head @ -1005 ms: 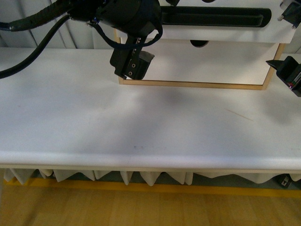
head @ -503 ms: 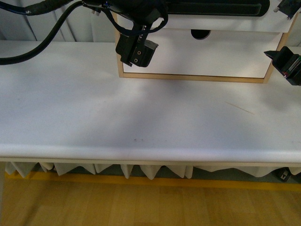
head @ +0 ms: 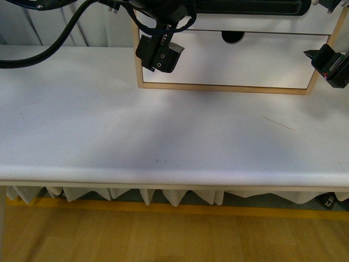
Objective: Close drawer sideways
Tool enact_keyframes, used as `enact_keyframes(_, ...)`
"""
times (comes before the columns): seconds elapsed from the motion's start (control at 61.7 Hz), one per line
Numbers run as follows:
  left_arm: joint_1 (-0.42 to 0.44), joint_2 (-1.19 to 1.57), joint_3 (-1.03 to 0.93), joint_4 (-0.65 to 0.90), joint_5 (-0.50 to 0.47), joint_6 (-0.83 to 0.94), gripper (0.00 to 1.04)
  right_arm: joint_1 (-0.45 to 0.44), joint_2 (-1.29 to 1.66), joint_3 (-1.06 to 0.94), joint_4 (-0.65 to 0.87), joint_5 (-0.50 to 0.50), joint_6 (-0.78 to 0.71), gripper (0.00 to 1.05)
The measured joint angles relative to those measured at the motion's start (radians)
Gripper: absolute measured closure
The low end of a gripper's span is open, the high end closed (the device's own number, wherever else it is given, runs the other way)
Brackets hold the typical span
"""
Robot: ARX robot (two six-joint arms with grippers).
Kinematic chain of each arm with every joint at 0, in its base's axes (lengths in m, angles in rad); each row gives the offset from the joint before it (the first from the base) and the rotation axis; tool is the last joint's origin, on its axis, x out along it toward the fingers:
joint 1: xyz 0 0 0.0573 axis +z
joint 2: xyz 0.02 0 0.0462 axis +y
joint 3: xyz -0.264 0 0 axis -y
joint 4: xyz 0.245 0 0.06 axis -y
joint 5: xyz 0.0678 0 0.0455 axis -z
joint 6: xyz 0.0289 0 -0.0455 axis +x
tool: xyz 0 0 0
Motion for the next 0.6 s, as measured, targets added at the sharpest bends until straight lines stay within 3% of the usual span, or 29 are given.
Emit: enact_keyframes(0.6, 0.002, 0.006, 0.014, -0.010, -0.002, 0.000, 0.06, 0.029, -0.006, 0.008, -0.028, 0.029, -0.005, 0.09)
